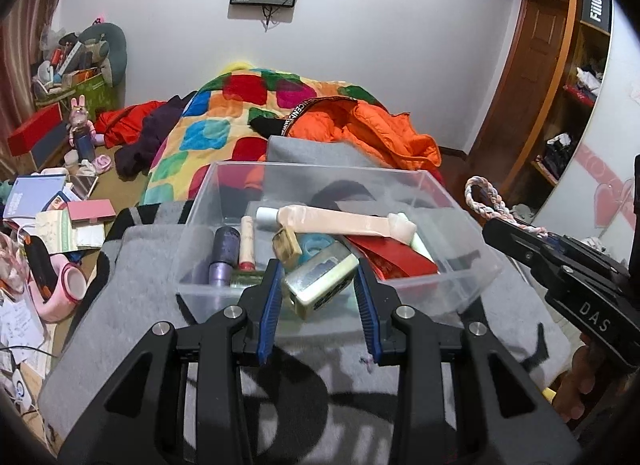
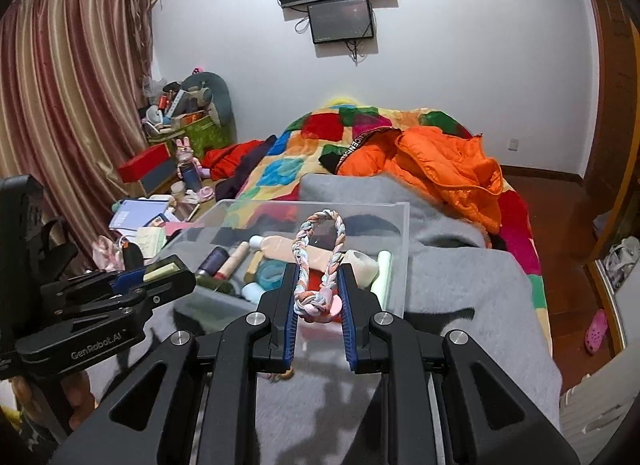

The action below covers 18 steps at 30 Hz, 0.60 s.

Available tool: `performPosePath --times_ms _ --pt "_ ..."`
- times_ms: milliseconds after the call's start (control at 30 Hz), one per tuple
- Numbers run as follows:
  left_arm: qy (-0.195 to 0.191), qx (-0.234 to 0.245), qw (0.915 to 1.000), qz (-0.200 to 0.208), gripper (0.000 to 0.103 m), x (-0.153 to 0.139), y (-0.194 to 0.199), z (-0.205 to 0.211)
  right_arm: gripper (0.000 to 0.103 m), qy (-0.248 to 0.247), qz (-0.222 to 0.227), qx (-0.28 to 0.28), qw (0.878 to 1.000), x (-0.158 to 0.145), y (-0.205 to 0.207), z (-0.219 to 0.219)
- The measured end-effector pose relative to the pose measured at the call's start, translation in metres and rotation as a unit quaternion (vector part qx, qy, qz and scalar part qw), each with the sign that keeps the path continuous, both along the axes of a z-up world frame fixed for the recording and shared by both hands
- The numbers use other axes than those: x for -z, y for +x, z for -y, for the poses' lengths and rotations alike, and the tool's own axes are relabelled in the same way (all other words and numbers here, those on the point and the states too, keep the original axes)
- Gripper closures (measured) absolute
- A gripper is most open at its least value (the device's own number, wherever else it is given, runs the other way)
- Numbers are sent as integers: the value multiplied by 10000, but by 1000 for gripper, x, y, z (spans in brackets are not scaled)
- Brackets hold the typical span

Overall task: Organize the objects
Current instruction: 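Carry the gold case with the left tool while the right tool carries the bracelet over the box, then open the left tool to drop the gold case while the right tool releases the bracelet inside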

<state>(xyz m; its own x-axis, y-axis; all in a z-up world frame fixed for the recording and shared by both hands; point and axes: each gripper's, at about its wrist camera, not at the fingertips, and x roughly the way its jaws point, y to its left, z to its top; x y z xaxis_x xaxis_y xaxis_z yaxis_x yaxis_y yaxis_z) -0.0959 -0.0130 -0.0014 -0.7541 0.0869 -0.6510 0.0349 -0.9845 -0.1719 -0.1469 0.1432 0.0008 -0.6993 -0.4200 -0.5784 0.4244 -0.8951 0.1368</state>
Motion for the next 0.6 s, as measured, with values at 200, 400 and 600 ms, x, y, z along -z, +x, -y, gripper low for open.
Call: performPosePath --times_ms 200,400,600 --pt "51 103 9998 161 68 8 -19 1 86 58 147 74 9998 11 -20 10" --pt "-52 201 9995 247 68 15 -32 -6 86 21 414 159 9990 28 -30 14" --pt "-275 225 9992 201 67 16 -29 -12 86 139 496 177 9985 36 -35 18"
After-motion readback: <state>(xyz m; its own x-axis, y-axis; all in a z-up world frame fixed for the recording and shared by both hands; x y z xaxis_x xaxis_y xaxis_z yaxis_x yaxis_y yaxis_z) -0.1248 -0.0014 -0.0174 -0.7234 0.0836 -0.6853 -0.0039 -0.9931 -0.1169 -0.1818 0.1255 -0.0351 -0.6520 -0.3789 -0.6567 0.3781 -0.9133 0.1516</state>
